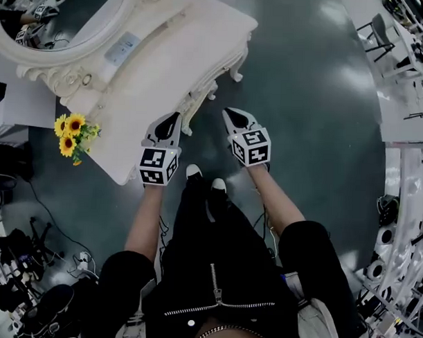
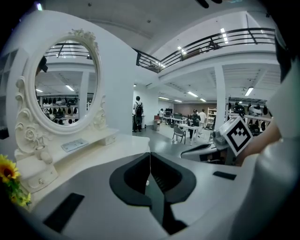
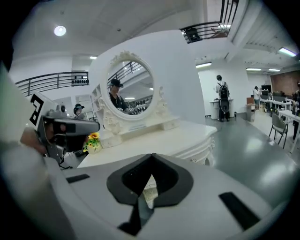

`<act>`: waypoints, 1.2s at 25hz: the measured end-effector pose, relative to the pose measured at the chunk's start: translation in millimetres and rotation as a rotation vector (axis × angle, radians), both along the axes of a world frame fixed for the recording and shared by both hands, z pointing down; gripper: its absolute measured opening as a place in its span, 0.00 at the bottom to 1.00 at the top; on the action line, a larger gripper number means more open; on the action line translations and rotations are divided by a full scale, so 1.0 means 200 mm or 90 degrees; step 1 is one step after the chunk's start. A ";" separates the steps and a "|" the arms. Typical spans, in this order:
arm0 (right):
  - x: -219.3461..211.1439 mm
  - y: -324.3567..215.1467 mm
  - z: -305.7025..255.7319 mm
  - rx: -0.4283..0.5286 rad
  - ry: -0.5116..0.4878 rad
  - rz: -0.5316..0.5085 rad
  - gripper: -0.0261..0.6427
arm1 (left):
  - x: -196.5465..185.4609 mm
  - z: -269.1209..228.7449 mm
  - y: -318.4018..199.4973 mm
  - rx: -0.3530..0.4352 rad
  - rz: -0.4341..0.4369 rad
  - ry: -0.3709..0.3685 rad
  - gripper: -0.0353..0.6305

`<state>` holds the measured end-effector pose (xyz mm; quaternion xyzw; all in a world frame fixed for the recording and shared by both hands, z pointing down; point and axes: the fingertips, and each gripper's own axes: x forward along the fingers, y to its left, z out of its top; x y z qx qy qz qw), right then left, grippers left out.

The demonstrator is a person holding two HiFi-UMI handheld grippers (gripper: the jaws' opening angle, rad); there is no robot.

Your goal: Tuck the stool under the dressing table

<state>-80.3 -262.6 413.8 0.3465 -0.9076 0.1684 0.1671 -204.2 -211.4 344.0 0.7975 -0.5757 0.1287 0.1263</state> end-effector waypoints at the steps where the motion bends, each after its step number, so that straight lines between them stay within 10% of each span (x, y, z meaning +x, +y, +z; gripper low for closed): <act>1: -0.01 -0.01 -0.07 0.017 -0.006 -0.002 0.05 | -0.01 -0.02 0.00 0.004 -0.004 -0.002 0.09; 30: 0.00 0.05 -0.71 0.162 -0.055 -0.042 0.04 | -0.11 -0.36 0.11 0.083 -0.058 -0.022 0.09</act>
